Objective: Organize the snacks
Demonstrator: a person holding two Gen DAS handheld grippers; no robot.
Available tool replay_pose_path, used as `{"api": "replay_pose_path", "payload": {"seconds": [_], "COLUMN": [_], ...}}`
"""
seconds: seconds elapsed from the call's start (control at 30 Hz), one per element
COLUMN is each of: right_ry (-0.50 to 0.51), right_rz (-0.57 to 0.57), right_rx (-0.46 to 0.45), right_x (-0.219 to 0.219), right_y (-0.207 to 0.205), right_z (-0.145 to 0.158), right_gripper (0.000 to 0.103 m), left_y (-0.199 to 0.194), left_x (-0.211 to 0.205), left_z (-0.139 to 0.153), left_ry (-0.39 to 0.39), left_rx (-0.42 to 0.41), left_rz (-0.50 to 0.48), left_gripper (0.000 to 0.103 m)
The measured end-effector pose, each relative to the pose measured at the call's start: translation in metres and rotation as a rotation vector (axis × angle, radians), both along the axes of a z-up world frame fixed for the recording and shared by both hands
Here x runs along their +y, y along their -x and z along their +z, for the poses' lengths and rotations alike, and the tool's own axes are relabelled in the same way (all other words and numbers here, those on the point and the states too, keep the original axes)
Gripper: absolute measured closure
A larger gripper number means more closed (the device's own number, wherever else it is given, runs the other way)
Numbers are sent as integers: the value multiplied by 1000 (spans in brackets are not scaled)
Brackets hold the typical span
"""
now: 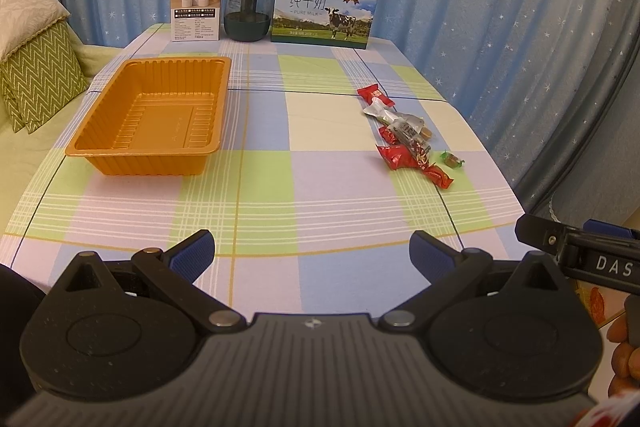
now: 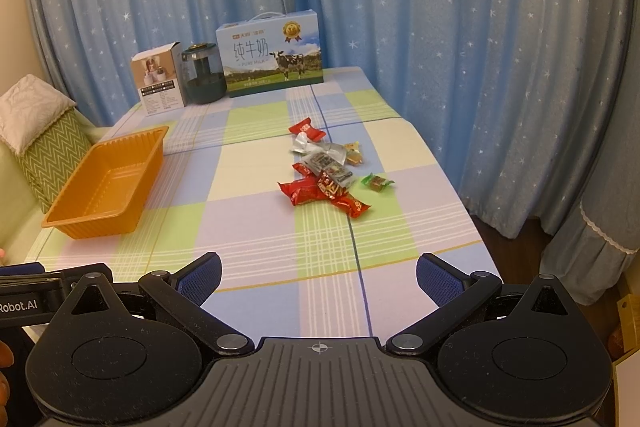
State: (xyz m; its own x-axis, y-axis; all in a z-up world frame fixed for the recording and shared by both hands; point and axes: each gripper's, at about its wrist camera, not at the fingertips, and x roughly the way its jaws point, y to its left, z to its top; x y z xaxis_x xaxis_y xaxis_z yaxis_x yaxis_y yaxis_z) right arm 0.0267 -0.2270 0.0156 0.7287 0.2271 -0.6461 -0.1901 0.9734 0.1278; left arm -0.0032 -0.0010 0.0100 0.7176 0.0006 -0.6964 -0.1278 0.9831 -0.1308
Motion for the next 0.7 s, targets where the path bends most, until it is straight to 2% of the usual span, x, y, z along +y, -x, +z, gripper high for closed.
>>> {"api": "replay_pose_path", "payload": {"seconds": [0.7], "right_ry": [-9], "right_rz": [-6], "right_rx": [-2], "right_x": [-2], "right_y": [-1], "right_z": [-1], "right_gripper": [0], "left_y": [-2], "left_x": [0], "left_z": [0], "left_ry": [8], "left_rx": [4], "left_rz": [8], "left_gripper": [0]}}
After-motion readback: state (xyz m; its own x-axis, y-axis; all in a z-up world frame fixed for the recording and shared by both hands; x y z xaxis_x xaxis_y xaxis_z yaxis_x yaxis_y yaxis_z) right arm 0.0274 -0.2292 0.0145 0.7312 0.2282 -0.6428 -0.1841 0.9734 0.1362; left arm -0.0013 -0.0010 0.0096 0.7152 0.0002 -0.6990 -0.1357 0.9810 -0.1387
